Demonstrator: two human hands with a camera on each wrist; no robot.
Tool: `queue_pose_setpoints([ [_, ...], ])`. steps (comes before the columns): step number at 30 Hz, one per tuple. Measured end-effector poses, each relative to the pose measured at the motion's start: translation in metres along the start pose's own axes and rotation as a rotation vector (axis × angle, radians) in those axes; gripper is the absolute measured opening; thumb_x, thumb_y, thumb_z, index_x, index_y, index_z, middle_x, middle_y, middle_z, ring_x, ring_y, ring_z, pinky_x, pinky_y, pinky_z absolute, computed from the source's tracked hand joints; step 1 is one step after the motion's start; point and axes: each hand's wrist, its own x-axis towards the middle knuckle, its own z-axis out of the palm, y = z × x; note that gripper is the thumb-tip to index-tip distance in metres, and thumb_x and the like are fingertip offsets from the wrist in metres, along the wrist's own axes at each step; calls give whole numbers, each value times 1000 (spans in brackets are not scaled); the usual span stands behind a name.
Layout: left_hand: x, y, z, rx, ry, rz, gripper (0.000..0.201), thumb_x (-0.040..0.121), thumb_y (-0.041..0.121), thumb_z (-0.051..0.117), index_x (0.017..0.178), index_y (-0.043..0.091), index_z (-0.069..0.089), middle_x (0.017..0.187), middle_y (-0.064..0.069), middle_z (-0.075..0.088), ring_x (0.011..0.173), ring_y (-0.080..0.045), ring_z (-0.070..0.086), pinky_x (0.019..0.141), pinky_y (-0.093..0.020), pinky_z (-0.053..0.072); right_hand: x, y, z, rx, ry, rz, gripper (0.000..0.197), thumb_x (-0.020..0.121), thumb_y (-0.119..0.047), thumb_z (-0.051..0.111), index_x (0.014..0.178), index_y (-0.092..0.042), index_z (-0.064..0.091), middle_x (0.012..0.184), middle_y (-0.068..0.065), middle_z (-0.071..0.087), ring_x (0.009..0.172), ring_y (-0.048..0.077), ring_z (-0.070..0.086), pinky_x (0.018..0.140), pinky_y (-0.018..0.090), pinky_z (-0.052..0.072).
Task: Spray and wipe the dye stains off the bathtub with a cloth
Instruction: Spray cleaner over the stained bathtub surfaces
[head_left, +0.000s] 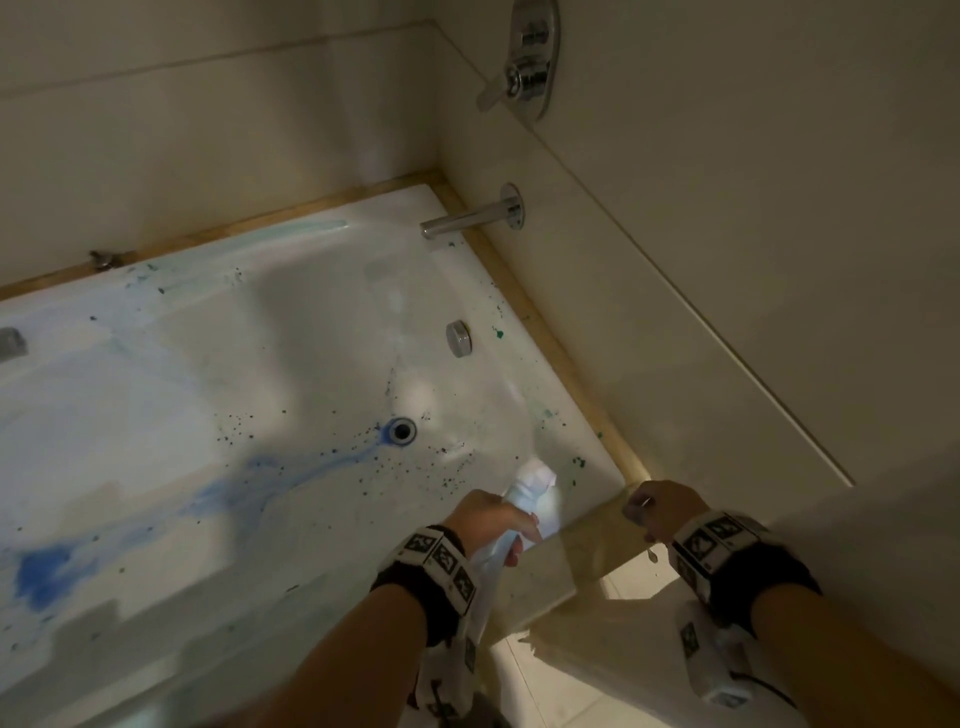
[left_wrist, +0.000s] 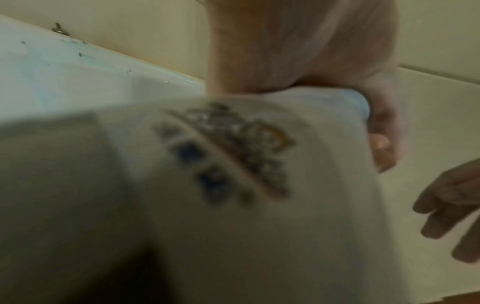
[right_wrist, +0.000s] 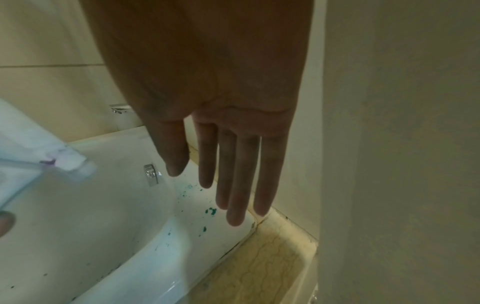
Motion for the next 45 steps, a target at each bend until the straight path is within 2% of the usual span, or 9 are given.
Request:
queue_pose_setpoints([
  [4,0,-22,-6,-22,141,35,11,72,2,68,63,2,61,51,-7,58,48,-19,55,55,-25,48,-2,2,4,-7,-11,1,8,88,-24,60,91,-17,55,102,6,59,100,25,61,80,26,44],
  [10,4,-34,-35,-222,149,-5,17,74,1,68,91,4,70,54,-7,58,50,-21,53,53,-26,44,4,-11,9,-87,-60,-17,21,90,-28,58,106,-15,59,118,7,59,106,24,60,91,29,45],
  [13,5,-35,-42,-233,206,-3,2,73,2,68,72,1,67,55,-9,55,49,-22,51,54,-27,44,8,-23,12,-77,-76,-37,17,90,-26,57,103,-14,58,119,8,58,108,24,58,90,28,44],
  [16,7,-39,-50,-253,323,-9,15,75,3,66,61,4,59,56,-9,53,49,-21,50,51,-26,44,13,-35,12,-86,-90,-54,26,91,-27,56,112,-11,59,120,8,57,109,24,57,90,29,43],
  [22,8,-40,-77,-387,340,-56,7,78,3,66,84,1,65,62,-9,52,53,-20,49,50,-26,44,22,-60,11,-91,-112,-75,27,91,-27,56,112,-11,58,117,10,59,102,23,60,89,30,47],
  [29,0,-53,-106,-436,637,-26,10,77,9,69,80,1,64,58,-8,58,51,-21,54,53,-27,46,20,-88,15,-177,-126,-134,29,93,-26,53,115,-8,57,117,9,57,108,24,58,90,29,45],
  [36,-30,-66,-136,-537,645,16,5,78,4,66,81,0,66,61,-10,56,53,-22,51,52,-29,46,12,-133,24,-250,-158,-221,33,94,-27,52,119,-7,56,123,12,55,113,27,55,92,29,42],
  [40,-43,-81,-160,-537,760,21,10,77,8,69,70,3,63,58,-9,58,52,-23,53,56,-30,46,4,-160,33,-252,-164,-273,35,93,-27,54,121,-5,56,106,9,50,114,30,54,95,32,42],
  [45,-68,-103,-185,-590,792,81,9,80,7,66,73,3,62,61,-10,57,54,-23,53,59,-32,46,-15,-190,53,-365,-170,-342,34,94,-27,52,118,-4,56,124,15,55,113,29,54,94,32,43],
])
